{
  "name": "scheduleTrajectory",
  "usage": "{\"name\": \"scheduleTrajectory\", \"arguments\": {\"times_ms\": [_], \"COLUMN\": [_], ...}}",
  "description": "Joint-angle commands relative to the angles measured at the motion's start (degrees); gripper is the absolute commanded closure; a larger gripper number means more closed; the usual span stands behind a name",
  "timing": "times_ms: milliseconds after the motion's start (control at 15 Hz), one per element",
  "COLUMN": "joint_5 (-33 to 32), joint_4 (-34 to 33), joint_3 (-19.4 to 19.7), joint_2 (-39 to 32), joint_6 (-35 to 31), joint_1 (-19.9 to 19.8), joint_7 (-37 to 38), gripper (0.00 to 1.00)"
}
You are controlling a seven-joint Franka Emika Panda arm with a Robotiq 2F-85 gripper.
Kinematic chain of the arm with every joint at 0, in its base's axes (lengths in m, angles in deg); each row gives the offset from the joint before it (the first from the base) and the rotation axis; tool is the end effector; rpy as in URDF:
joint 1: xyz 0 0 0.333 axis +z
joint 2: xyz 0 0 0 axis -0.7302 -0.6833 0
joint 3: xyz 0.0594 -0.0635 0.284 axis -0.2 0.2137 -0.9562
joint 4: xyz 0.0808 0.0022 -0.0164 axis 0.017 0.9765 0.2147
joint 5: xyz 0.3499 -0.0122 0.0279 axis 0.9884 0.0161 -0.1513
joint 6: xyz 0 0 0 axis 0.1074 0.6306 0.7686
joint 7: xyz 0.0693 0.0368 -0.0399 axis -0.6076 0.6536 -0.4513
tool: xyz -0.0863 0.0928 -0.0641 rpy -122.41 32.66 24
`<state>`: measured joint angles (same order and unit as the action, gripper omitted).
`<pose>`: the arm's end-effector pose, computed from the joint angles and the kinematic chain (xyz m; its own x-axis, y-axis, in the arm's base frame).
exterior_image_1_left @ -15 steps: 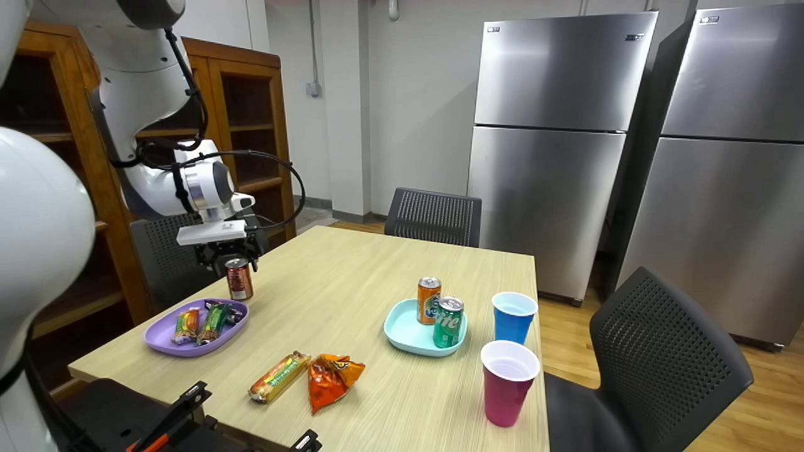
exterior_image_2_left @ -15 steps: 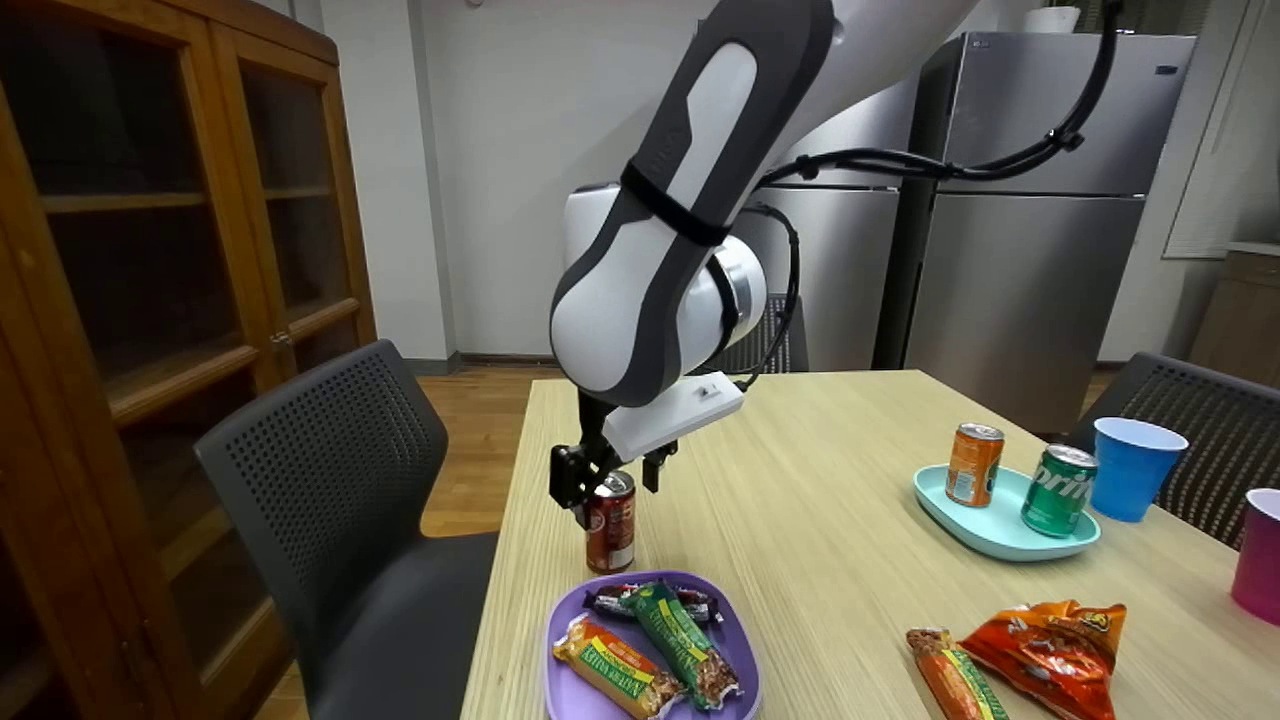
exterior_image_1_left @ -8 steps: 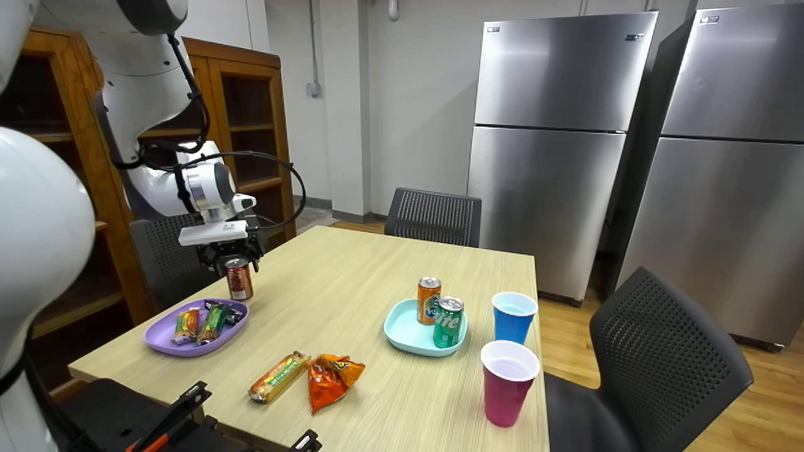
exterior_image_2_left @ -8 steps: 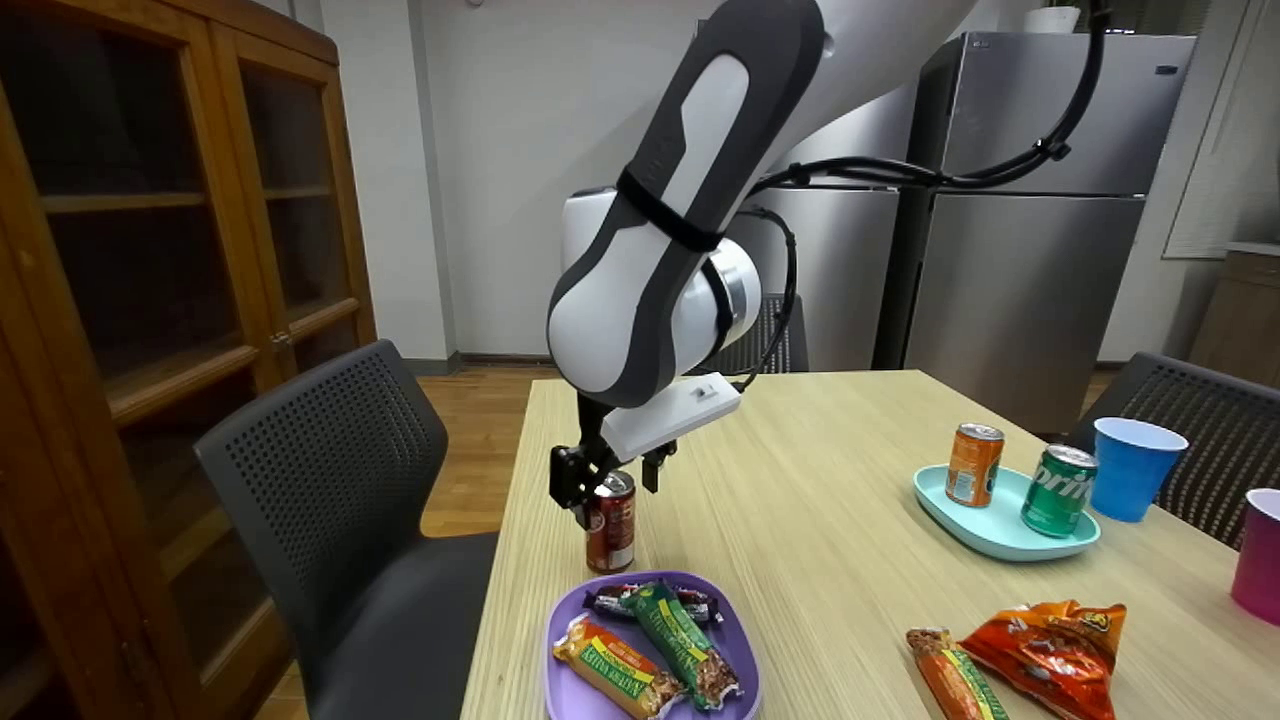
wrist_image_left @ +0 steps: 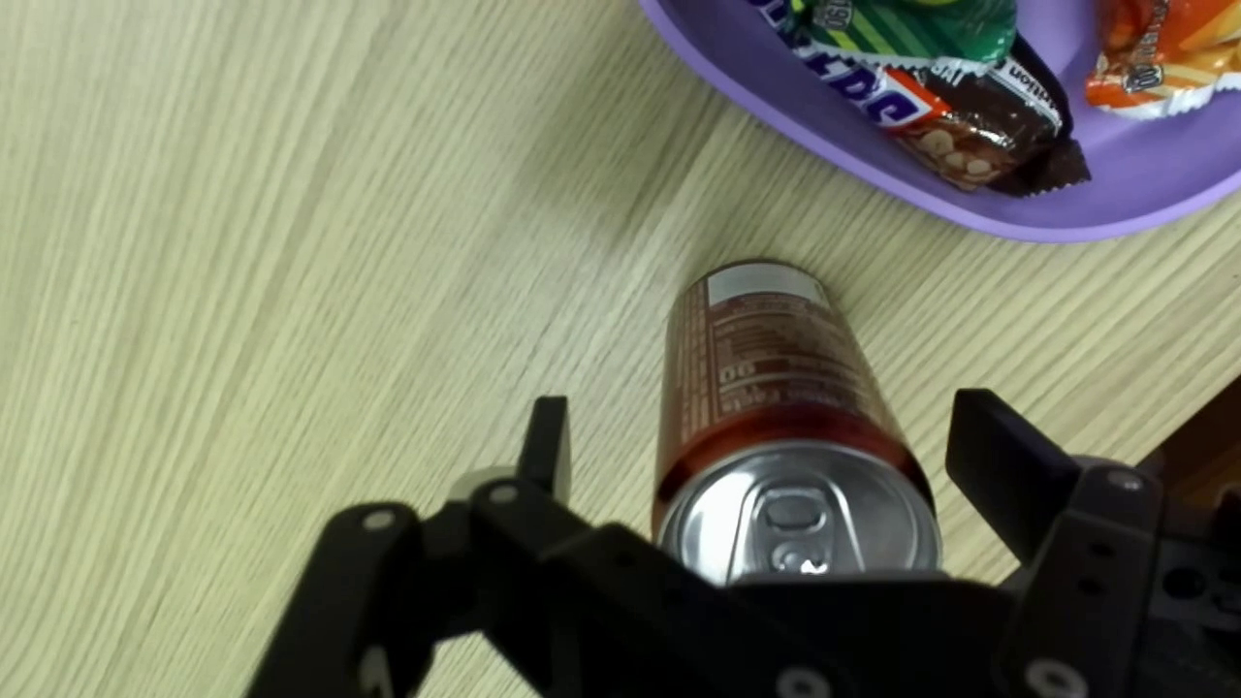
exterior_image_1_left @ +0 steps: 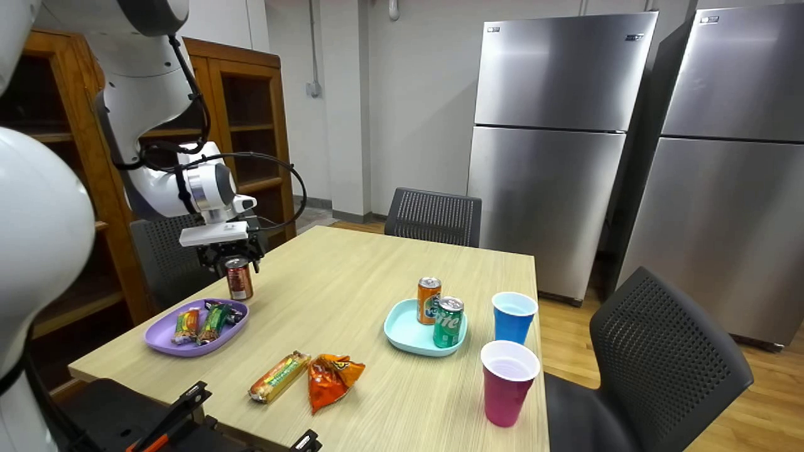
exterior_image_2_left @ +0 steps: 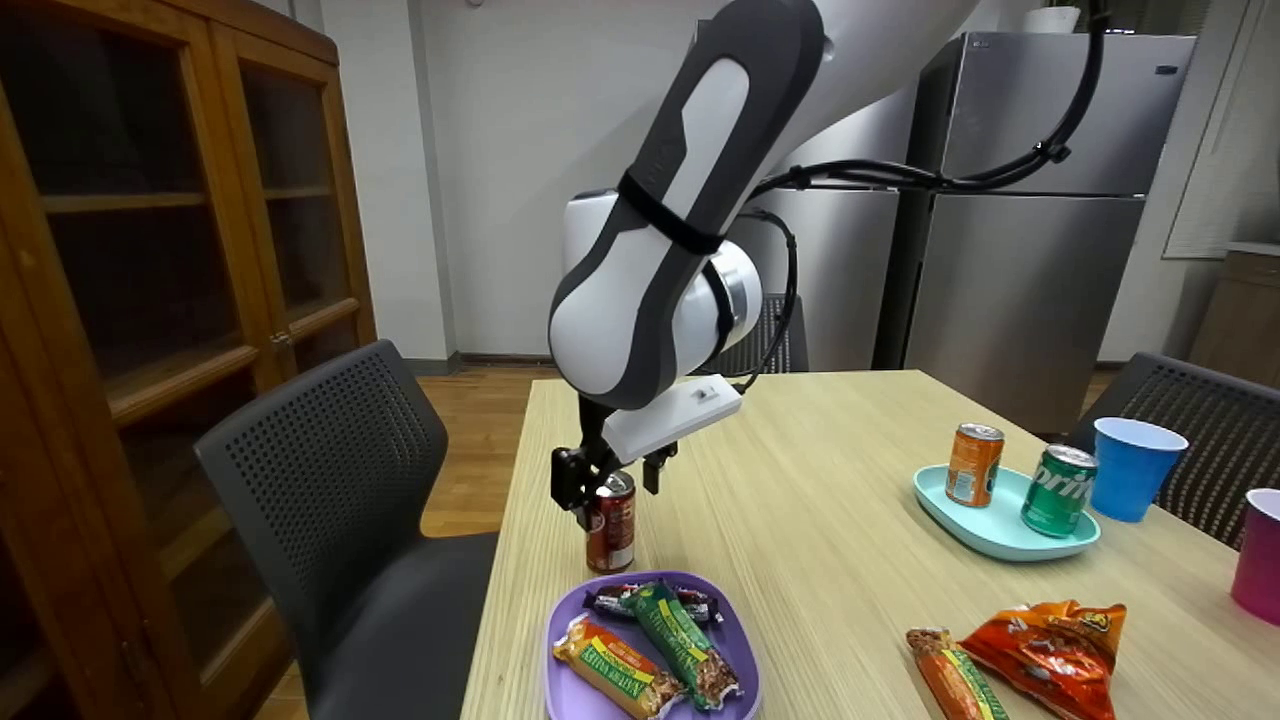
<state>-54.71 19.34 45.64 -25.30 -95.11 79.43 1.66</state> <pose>0.5009 0.3438 0.1136 0.7650 0.6380 0.0883 0.6283 -0.7693 0.1155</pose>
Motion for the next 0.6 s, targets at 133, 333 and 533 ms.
{"name": "scheduleTrajectory", "arguments": {"times_ms": [133, 333, 533], "joint_5": [-0.5, -0.8, -0.6], "joint_4": [-0.6, -0.4, -0.3], "joint_3": [-1.0, -0.9, -1.2], "joint_2": [-0.2, -0.3, -0.3], "joint_6": [0.1, -0.5, -1.0], "joint_1": [-1.1, -1.0, -1.3], "joint_7": [-0.7, -0.7, -1.1], "gripper": [0.0, 0.26, 0.51]}}
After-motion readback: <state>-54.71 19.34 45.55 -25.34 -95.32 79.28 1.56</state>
